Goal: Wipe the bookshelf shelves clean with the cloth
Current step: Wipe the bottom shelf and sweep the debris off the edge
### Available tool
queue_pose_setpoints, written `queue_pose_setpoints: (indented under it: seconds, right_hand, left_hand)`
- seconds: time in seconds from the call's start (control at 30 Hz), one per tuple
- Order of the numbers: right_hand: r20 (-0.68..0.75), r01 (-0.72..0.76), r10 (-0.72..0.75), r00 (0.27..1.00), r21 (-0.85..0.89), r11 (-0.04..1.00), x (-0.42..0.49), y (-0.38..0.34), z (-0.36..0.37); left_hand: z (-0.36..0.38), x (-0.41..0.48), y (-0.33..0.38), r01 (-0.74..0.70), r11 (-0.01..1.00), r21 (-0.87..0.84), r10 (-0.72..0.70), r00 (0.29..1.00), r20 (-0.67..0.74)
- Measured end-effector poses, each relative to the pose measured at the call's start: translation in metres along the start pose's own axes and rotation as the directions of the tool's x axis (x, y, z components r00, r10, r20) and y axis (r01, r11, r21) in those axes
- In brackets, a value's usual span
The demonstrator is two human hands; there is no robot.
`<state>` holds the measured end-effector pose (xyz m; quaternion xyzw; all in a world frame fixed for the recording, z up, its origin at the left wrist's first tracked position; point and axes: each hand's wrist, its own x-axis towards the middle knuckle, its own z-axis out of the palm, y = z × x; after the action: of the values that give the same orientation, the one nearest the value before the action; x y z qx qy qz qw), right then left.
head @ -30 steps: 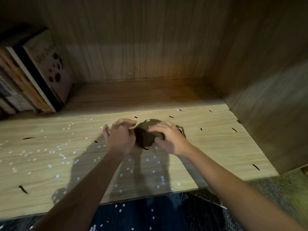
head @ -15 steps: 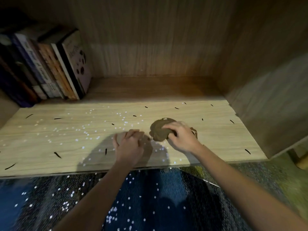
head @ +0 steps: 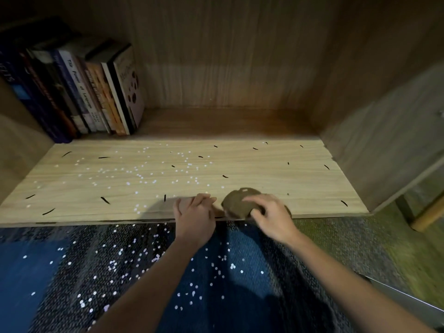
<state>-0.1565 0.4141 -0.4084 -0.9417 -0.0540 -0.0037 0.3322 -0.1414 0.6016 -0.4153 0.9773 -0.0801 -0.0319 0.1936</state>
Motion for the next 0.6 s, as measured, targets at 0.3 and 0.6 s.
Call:
queue_pose_setpoints:
  seconds: [0.3,0.6]
  right_hand:
    - [0.007,0.037,-0.038,0.999,0.093,0.995,-0.033,-0.008,0.002]
    - [0.023,-0.091,0.089,0.996,0.144,0.985,-0.048,0.002,0.007]
  left_hand:
    - [0.006,-0.013,-0.002,-0.014,0.999,0.031,0.012,0.998,0.066]
    - [0.009,-0.02,0.0,-0.038,0.998,0.049,0.035,0.998,0.061]
